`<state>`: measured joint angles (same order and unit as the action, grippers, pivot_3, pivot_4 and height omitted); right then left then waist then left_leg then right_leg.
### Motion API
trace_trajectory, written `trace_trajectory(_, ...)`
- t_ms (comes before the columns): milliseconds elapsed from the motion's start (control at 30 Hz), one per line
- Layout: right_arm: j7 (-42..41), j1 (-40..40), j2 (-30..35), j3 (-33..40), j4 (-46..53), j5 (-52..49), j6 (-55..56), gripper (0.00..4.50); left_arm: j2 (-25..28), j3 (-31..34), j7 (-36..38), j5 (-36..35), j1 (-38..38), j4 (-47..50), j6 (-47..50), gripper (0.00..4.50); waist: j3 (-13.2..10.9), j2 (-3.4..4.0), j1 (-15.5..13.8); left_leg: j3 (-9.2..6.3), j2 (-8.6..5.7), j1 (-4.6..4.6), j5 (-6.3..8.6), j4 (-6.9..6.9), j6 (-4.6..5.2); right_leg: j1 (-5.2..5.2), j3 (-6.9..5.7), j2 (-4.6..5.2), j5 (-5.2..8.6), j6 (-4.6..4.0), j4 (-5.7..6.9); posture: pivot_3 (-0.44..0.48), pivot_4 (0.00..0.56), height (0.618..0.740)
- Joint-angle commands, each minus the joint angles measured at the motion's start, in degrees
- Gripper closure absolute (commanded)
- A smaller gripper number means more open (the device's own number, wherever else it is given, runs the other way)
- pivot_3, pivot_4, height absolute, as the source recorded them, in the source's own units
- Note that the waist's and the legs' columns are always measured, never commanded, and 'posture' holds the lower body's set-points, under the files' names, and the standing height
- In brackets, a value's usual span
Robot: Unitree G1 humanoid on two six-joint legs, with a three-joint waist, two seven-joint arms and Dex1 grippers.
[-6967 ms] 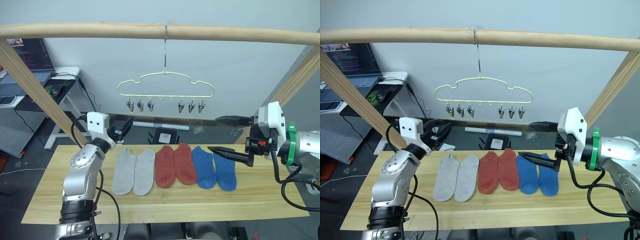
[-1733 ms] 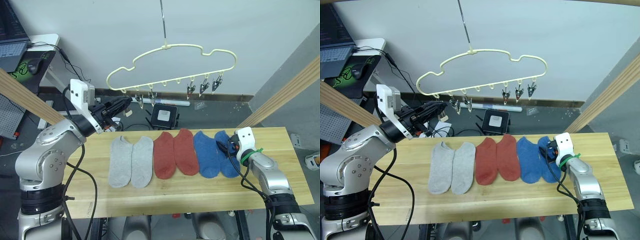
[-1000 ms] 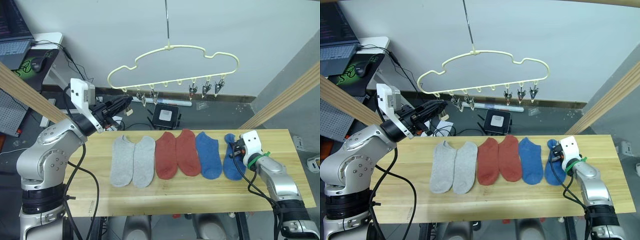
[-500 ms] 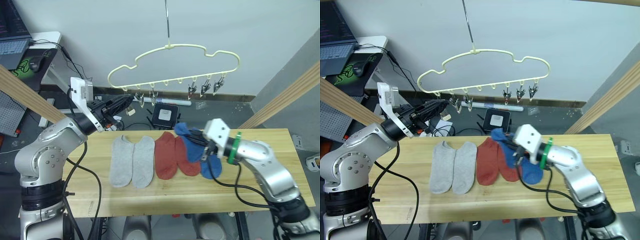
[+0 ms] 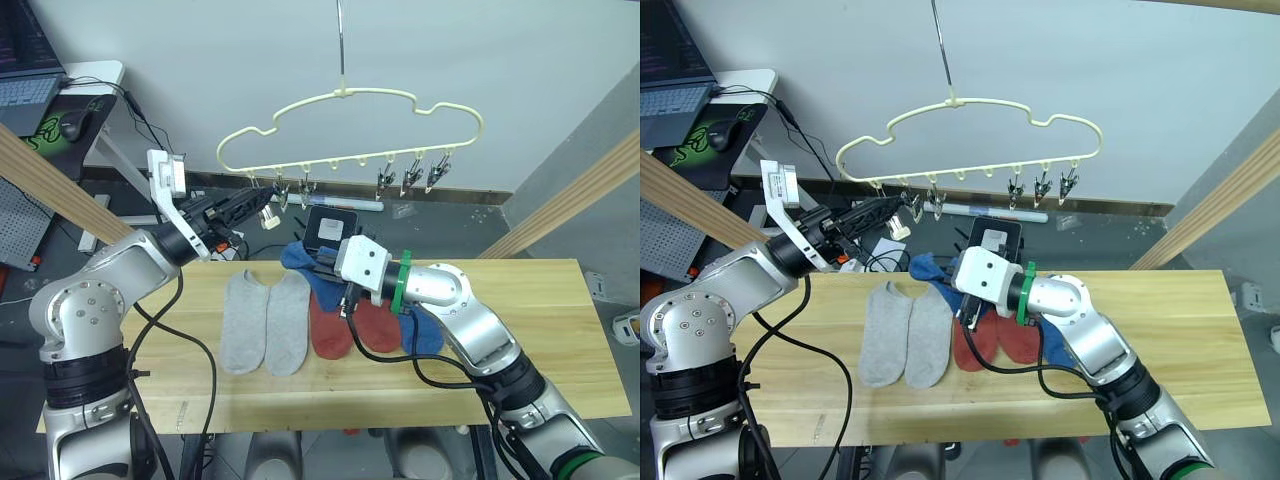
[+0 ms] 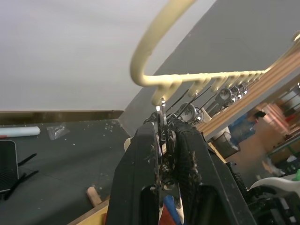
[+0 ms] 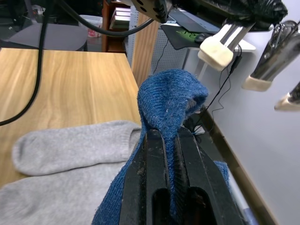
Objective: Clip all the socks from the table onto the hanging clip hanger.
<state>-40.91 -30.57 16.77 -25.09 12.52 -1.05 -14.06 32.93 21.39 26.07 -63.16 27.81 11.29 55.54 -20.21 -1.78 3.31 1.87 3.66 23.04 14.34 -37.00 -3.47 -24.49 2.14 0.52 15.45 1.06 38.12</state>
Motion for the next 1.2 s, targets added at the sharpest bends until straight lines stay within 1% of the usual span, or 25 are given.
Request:
trace_trajectory(33,0.48,-1.33,-2.06,-0.93,-0.95,1.07,2.54,4.5,-0.39,1.69,-1.45,-3.26,0.88,1.19,0.51,4.28,0.05,-0.08,0.01,0.0,0.0,0.0,0.0,0.0,0.0,0.0,0.0,0.01,0.0,0.0,0.01,-0.127,0.319,0.74)
trace_trajectory(367,0.22,-4.23,-5.68,-0.8,-6.65,2.38,5.58,4.5,0.34,1.96,-3.14,-8.3,1.92,-0.21,2.89,4.28,0.09,-0.15,0.11,-0.01,0.0,0.0,0.0,-0.02,0.0,0.0,-0.02,0.06,-0.01,-0.02,0.04,-0.138,0.321,0.74)
trace_trajectory(800,0.8,-5.89,-6.7,0.86,-8.87,2.13,8.73,4.5,2.0,1.24,-2.09,-9.09,1.87,-0.89,3.99,4.28,0.09,-0.16,0.12,-0.01,0.0,0.0,0.0,-0.05,0.0,0.0,-0.03,0.12,-0.02,-0.03,0.09,-0.138,0.32,0.74)
trace_trajectory(1200,1.27,-6.56,-7.44,1.63,-11.12,2.11,10.35,4.5,2.35,0.81,-1.13,-9.01,1.47,-0.83,4.21,4.28,0.1,-0.16,0.14,-0.01,0.0,-0.01,0.0,-0.11,0.01,-0.02,-0.02,0.13,-0.02,-0.03,0.23,-0.136,0.315,0.74)
